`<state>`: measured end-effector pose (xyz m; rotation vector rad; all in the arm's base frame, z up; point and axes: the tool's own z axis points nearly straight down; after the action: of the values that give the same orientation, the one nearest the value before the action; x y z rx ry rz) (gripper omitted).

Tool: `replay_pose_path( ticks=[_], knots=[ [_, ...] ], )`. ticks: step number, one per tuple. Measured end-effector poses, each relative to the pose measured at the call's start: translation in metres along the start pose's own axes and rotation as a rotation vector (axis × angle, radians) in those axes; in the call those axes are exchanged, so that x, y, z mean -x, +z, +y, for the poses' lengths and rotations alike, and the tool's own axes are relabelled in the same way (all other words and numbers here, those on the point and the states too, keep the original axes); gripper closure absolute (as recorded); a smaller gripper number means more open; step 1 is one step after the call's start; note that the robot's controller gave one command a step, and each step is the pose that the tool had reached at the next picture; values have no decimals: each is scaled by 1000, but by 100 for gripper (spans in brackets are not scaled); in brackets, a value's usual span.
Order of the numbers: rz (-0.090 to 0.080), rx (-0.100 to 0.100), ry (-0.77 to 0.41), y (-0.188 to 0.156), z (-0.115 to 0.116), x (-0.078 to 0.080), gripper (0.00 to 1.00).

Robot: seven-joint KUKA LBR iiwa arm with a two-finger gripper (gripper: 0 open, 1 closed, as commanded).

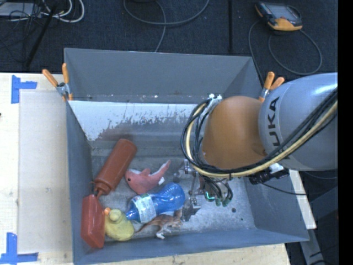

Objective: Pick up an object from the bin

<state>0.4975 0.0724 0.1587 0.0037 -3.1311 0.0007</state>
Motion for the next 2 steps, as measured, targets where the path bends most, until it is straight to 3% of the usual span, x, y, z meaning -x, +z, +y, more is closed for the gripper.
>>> replay_pose_path(
  ticks=[1, 2],
  knots=[
    [-7, 1, 3, -4, 0, 2, 0],
    [-16, -1, -172, 32, 12, 9, 0]
  ],
)
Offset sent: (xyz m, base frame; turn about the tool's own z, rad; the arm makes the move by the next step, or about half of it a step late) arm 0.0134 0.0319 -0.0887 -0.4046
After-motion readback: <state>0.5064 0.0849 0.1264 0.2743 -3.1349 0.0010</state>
